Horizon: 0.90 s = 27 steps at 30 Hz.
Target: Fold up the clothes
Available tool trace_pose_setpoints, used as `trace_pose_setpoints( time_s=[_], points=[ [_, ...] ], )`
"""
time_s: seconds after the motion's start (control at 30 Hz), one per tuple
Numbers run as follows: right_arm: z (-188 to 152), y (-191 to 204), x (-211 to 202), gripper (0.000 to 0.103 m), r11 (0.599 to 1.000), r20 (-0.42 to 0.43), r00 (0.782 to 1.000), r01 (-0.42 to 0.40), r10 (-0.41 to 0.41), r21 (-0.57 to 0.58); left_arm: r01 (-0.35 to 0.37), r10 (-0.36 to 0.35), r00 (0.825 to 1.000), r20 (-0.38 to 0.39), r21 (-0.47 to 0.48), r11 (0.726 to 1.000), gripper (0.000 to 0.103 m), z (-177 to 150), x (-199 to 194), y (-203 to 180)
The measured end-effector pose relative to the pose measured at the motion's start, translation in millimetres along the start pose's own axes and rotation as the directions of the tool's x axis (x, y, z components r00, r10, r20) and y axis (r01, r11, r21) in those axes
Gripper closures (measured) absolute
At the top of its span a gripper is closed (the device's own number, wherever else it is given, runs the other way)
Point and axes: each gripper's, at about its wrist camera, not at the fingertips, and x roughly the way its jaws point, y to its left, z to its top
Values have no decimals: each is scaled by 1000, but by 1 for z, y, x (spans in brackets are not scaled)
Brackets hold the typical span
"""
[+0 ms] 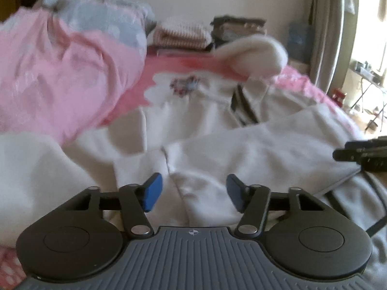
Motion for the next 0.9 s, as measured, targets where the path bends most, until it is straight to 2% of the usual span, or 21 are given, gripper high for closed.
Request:
trace_pose_setpoints(
  time_s=[0.03, 0.07, 0.13, 0.23, 0.27, 0.4, 0.47, 0.57, 0.63, 0.77, 0.9],
  points=[
    [-8, -2, 11, 59, 1000, -33, 999, 7, -7, -10, 2, -2, 1000, -12, -2, 1000, 48, -5, 4, 3],
    [-16, -4, 12, 58, 1000, 6, 1000, -6, 6, -19, 5, -5, 1000, -17, -3, 1000, 47, -9, 6, 5],
    [-18, -4, 10, 58, 999, 18, 1000, -8, 9, -44, 12, -12, 1000, -28, -6, 1000, 47, -18, 11, 11],
    [-4, -1, 7, 60, 999, -32, 999, 9, -10, -46, 14, -14, 999, -35, -16, 1000, 47, -14, 7, 14],
    [3, 0, 2, 62, 999, -29, 999, 16, -17, -43, 14, -15, 1000, -27, -20, 1000, 47, -12, 4, 14],
    [19, -7, -8, 63, 998, 64, 996, 66, -64, -20, 24, -24, 999, 41, -12, 1000, 47, -4, -11, 13],
    [20, -14, 1, 63, 995, 60, 993, 102, -101, -9, 30, -30, 997, 69, 7, 1000, 47, -1, -11, 10],
    [4, -30, 30, 63, 993, -11, 993, 114, -114, 22, 37, -37, 999, 11, 1, 999, 46, 0, 15, 9],
    [-4, -33, 28, 63, 995, 27, 995, 100, -101, 23, 28, -28, 1000, -12, -5, 1000, 45, -7, 28, 12],
    [12, -25, 20, 63, 991, 14, 991, 132, -132, -8, 30, -30, 1000, 1, -2, 1000, 44, -11, 27, 14],
    [33, -32, 19, 63, 985, 80, 982, 174, -174, -2, 27, -27, 1000, 1, 1, 1000, 44, -11, 27, 14]
  ],
)
